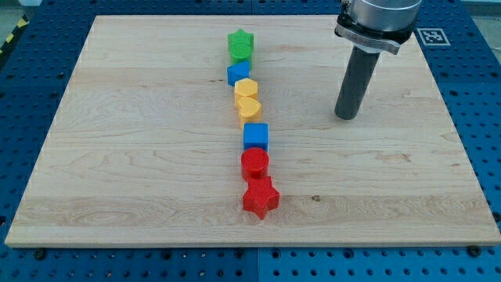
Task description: Separate the green star from the line of blocks
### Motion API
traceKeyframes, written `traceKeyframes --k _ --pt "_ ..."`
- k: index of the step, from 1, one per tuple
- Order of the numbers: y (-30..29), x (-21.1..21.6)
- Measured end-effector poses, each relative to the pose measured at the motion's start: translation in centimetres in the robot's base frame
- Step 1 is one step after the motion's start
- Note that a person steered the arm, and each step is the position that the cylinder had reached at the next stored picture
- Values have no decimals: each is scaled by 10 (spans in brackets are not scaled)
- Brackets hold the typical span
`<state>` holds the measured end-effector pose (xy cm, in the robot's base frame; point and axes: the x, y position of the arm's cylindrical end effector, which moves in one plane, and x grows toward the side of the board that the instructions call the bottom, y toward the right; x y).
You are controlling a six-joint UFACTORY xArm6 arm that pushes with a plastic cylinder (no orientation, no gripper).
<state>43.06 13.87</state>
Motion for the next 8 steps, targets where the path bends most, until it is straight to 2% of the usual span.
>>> traceKeyframes --k 1,2,3,5,8 --pt "-7 -46" --pt "-45 -105" --pt "-106 -136" --pt "-133 -166" --pt "-206 -164"
